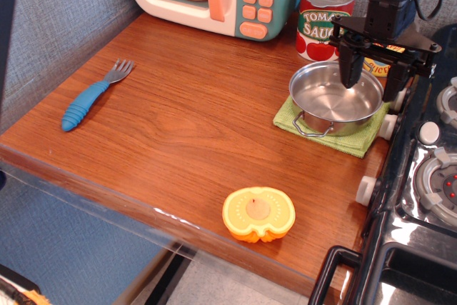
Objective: Move the stainless steel pot and place it on the green cloth.
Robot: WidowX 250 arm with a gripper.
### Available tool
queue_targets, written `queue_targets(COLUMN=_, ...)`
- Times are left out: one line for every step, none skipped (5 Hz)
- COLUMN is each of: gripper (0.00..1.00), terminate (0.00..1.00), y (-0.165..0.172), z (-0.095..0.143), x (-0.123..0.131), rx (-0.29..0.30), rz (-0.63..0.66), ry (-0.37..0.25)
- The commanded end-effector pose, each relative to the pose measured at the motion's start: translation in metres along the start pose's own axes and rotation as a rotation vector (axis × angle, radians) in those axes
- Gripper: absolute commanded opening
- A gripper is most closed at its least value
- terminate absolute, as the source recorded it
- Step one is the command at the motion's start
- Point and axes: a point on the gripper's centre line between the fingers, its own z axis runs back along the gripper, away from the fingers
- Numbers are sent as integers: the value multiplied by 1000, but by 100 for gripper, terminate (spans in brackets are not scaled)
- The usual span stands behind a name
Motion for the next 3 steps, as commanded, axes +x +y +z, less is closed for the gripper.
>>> queue_targets(gripper=100, terminate=0, y=26, z=112, x=-26, rx=-51, rz=120, ry=-261)
queue_targets(gripper=100, terminate=0, y=54, z=124, x=-56, rx=-4, rz=198, ry=-229)
queue_targets(gripper=100, terminate=0, y=69, z=113, x=-70, rx=38, rz=166, ry=-154)
